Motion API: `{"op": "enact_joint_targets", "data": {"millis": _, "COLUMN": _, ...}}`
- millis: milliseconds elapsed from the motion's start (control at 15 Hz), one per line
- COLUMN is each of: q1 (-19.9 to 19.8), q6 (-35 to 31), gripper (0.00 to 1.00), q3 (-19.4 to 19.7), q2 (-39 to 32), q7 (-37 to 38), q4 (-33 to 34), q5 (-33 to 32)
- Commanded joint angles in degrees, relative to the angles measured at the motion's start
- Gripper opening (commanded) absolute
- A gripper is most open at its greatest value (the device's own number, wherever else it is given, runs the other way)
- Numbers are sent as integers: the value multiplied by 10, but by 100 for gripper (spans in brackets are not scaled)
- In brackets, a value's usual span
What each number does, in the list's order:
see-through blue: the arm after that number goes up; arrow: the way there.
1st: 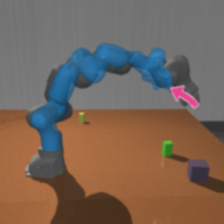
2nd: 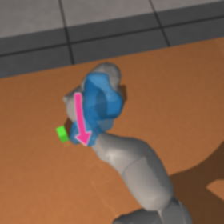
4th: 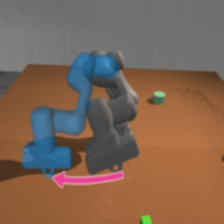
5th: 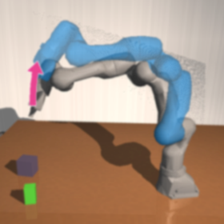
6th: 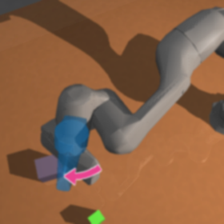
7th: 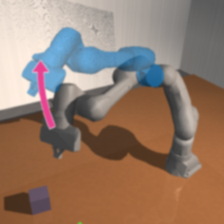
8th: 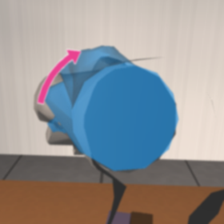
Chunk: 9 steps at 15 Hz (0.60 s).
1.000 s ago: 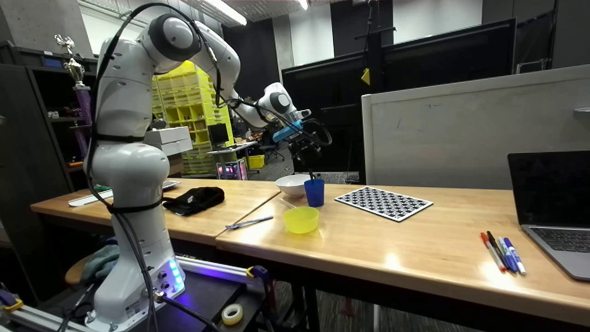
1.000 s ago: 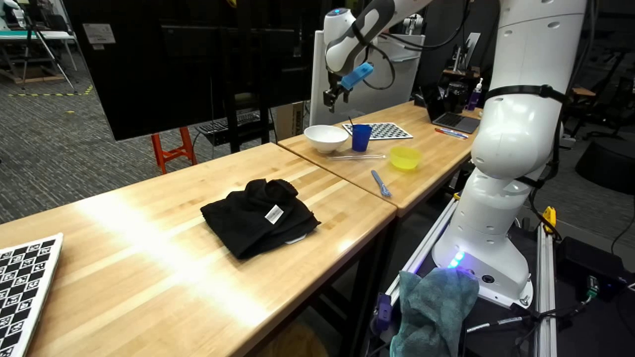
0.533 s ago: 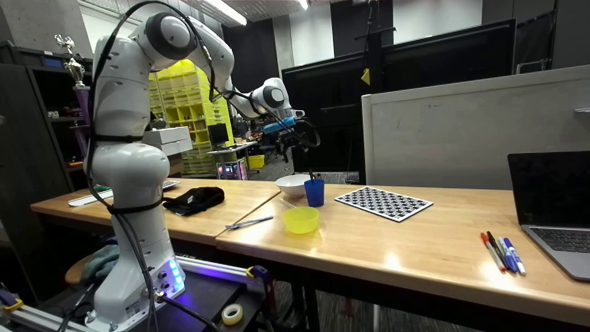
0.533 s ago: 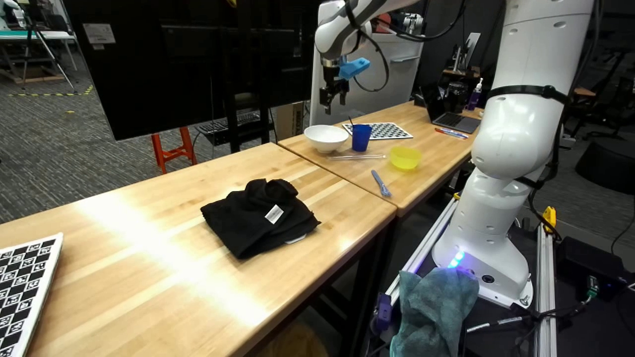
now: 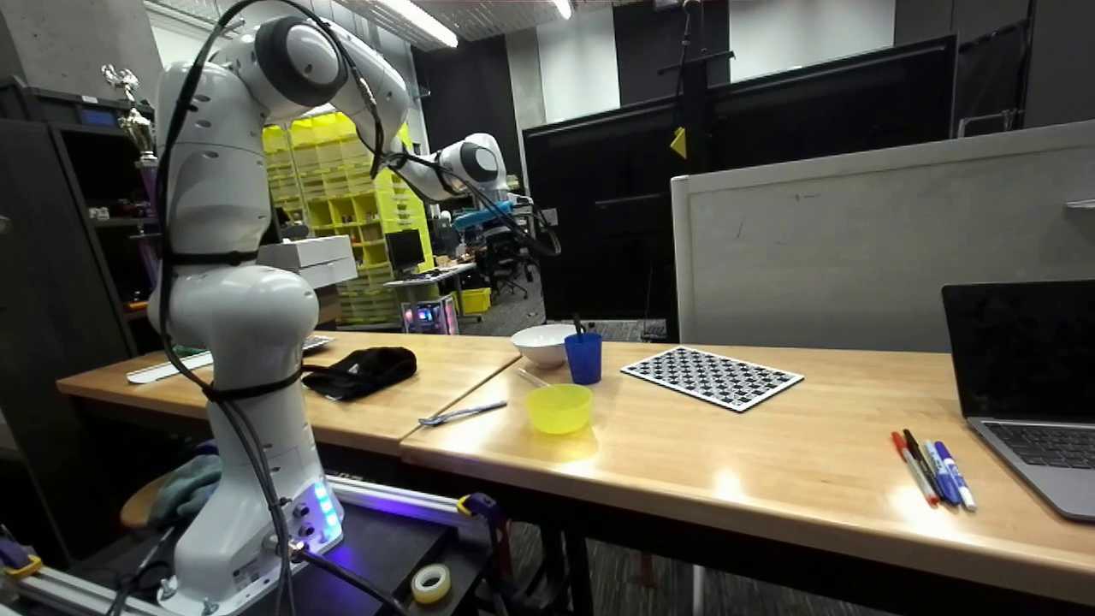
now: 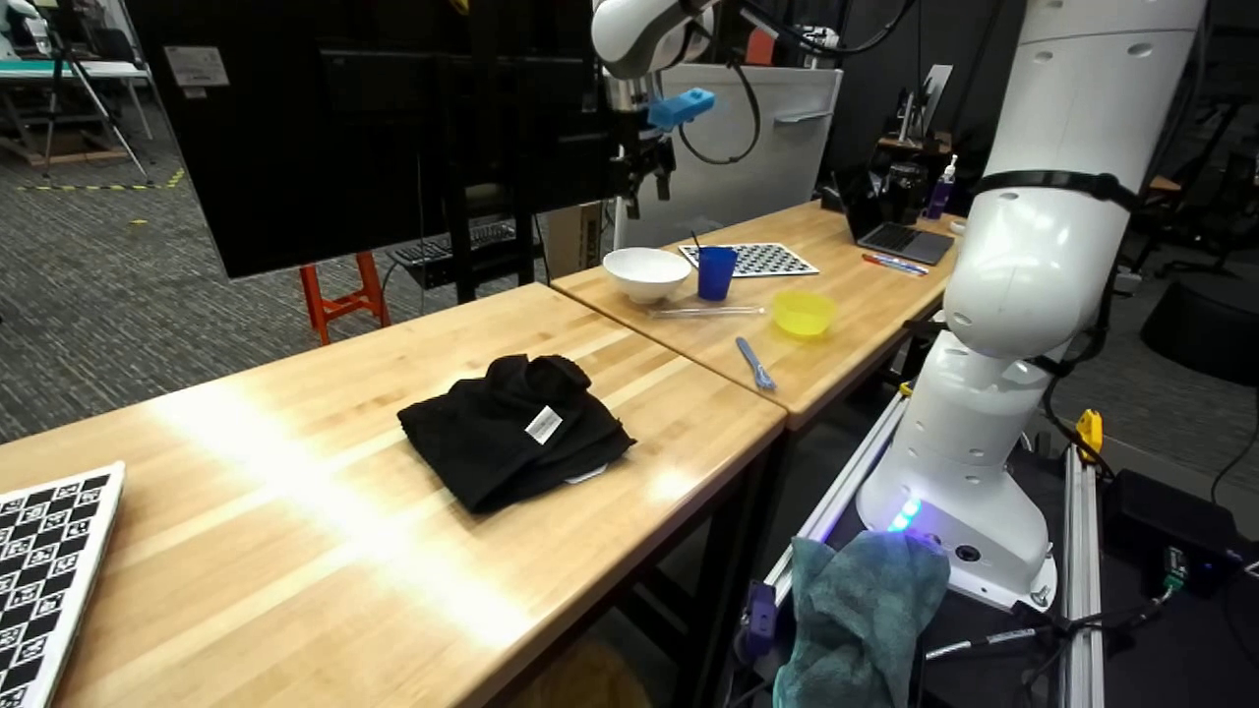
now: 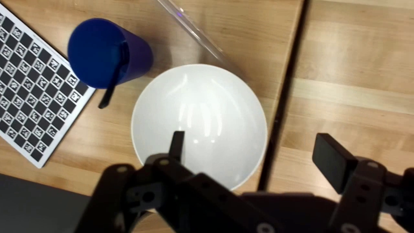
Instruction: Put the black fork in the blue cup
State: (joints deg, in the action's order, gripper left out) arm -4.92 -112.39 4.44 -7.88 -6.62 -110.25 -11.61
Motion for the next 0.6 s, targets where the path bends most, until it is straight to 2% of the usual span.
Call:
{"op": "enact_joint_targets", "data": {"millis": 0, "q1": 28, "q6": -17, "gripper": 100, "q3": -27, "q2": 28, "q7": 45, "q4": -30, "q5": 45}}
{"op": "enact_joint_targets", "data": {"millis": 333, "q1": 75, "q6": -80, "gripper": 100, "q3": -76, "q2": 32, "q7": 106, "q4": -76, "q5": 130}}
{"op": "enact_joint_targets", "data": {"millis": 533, "q1": 102, "q6": -113, "gripper": 100, "q3": -98, "q2": 35, "q7": 155, "q4": -109, "q5": 160}}
